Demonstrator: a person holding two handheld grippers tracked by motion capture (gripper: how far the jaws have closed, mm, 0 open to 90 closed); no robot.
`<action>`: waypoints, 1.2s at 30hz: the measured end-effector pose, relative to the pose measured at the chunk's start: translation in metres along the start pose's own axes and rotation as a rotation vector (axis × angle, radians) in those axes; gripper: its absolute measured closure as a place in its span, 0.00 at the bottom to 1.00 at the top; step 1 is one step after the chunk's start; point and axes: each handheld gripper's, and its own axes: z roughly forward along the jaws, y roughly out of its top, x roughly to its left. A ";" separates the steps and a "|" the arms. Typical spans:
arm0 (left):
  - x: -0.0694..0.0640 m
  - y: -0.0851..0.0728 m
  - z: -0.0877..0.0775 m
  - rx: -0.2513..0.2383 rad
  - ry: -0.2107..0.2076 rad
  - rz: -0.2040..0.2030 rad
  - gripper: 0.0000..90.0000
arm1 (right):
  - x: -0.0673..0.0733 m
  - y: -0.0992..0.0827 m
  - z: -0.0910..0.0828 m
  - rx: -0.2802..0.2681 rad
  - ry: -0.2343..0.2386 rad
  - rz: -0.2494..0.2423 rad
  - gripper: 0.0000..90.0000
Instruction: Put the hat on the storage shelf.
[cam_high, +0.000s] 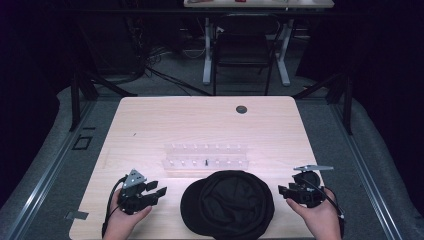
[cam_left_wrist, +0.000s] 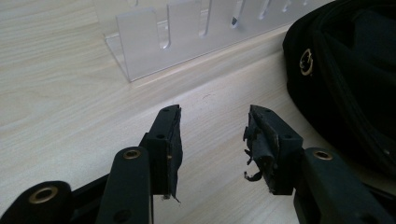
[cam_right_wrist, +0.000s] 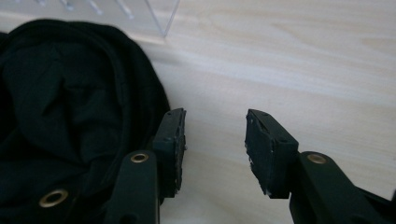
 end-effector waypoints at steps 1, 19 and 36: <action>0.000 0.000 0.000 0.001 0.002 0.000 0.61 | 0.001 0.003 0.000 0.019 0.013 0.002 0.64; 0.007 -0.003 0.004 0.019 0.026 -0.012 0.60 | 0.014 0.026 0.028 0.292 0.110 0.062 0.76; 0.007 -0.004 0.006 0.029 0.023 -0.014 0.60 | 0.000 0.022 0.055 0.423 0.225 0.154 0.81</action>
